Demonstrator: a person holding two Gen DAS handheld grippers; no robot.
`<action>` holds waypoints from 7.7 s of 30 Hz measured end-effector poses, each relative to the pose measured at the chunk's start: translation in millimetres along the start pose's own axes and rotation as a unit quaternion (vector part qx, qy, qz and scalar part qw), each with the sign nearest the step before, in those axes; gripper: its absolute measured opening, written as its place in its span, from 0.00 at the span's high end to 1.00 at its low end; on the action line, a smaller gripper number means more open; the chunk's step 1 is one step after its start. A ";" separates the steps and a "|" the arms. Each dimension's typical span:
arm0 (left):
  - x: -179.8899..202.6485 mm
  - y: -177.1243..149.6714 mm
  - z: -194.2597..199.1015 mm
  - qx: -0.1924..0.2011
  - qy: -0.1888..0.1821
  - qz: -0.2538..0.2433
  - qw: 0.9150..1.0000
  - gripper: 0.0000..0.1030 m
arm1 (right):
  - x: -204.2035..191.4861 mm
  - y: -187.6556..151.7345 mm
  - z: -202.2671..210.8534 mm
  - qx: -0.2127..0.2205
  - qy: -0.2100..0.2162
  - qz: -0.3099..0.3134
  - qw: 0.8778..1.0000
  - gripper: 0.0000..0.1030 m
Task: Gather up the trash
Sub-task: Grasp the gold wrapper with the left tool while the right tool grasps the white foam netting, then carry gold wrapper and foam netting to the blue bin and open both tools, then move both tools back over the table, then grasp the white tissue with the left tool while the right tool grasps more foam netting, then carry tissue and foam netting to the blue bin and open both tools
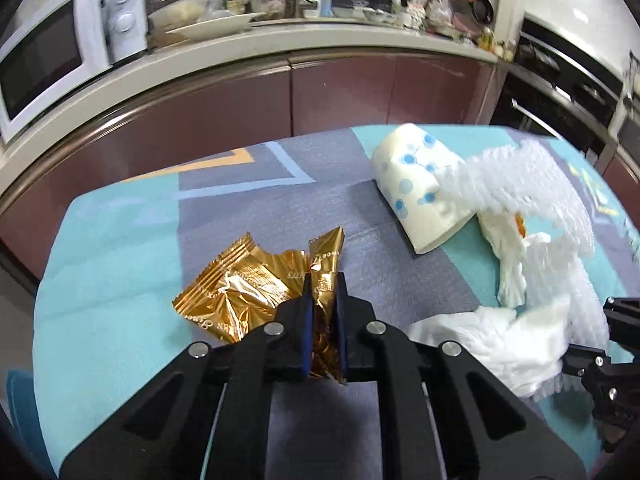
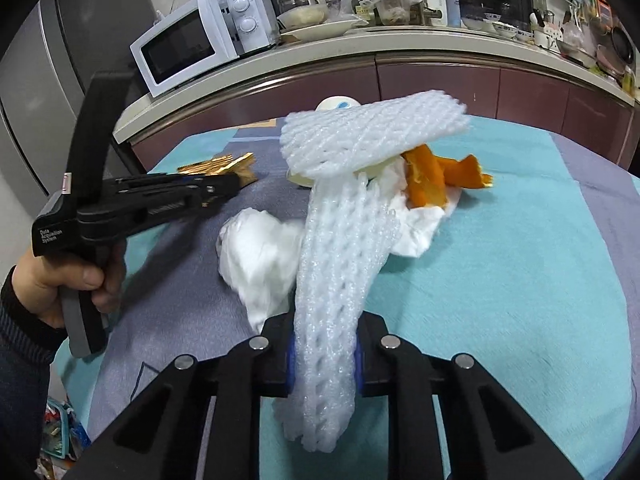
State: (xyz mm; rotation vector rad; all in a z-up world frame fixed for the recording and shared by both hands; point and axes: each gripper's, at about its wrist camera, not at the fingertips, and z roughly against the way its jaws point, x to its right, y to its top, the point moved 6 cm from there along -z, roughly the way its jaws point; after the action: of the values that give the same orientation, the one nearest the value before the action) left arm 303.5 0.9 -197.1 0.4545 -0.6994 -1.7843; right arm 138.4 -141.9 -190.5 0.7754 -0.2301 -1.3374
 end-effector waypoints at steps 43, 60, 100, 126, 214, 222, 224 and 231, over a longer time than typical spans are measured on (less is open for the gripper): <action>-235.7 -155.1 332.2 0.178 0.166 0.197 0.950 0.91 | -336.9 85.4 -25.7 0.017 0.227 0.248 0.942 0.83; -366.1 -211.3 247.0 0.140 0.125 0.314 0.931 0.84 | -476.5 54.3 -209.5 -0.157 0.204 0.280 0.925 0.78; -27.1 -74.0 217.4 0.184 0.085 0.082 0.976 0.05 | -45.2 27.1 96.8 0.126 -0.055 0.071 0.988 0.06; 33.1 -43.4 81.5 0.074 0.019 0.029 0.997 0.05 | 17.1 -21.0 10.4 -0.015 -0.029 -0.027 0.999 0.37; -370.0 -229.6 246.0 0.088 0.240 0.311 0.915 0.77 | -461.6 50.3 -183.5 -0.114 0.163 0.327 0.924 0.92; -384.6 -236.4 214.5 0.068 0.238 0.327 0.912 0.66 | -459.4 41.8 -198.3 -0.136 0.145 0.330 0.923 0.80; -387.1 -240.1 212.4 0.065 0.245 0.328 0.910 0.64 | -458.3 41.6 -200.7 -0.137 0.142 0.330 0.923 0.80; -386.0 -236.1 212.4 0.066 0.255 0.327 0.908 0.55 | -454.4 44.6 -204.5 -0.135 0.143 0.319 0.927 0.62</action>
State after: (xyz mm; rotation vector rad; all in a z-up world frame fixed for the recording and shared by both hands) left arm 123.5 467.1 -207.6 0.6543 -0.5128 -0.9309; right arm 175.1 357.1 -188.5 0.5800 -0.0520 -0.6116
